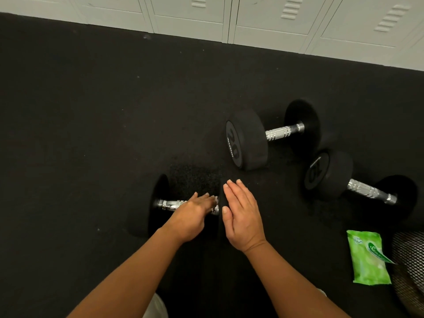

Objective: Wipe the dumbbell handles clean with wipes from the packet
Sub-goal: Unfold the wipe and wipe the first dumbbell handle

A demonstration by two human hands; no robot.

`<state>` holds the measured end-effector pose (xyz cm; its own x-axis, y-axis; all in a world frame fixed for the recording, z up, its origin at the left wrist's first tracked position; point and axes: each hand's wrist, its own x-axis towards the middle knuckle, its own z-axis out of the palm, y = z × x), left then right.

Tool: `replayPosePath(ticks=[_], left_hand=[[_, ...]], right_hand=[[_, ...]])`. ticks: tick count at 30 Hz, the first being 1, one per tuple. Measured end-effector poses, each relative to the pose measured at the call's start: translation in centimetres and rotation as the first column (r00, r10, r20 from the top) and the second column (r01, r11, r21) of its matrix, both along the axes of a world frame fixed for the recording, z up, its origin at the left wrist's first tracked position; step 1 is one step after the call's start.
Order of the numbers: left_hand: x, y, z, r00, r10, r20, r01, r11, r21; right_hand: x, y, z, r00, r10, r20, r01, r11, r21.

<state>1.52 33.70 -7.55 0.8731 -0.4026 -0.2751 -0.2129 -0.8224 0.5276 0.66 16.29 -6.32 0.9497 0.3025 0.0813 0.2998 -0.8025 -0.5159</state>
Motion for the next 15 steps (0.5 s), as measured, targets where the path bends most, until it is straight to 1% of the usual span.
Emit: replayPosePath(ticks=[2,9,15], left_hand=[[0.1,0.8,-0.1,1.000,-0.005,0.012,0.005,1.000,-0.030],[1.3,-1.0,-0.7,0.995,0.092,0.030,-0.093,0.994,0.050],[1.0,0.1,-0.4,0.996,0.036,0.078,-0.040,0.998,0.057]], right_hand=[[0.3,0.0,0.0,1.000,0.001,-0.002,-0.001,1.000,0.013],[2.7,0.1,0.3,0.998,-0.030,-0.050,0.032,0.999,0.040],[4.7,0.2,0.5,0.992,-0.039,-0.123,0.046,0.997,0.055]])
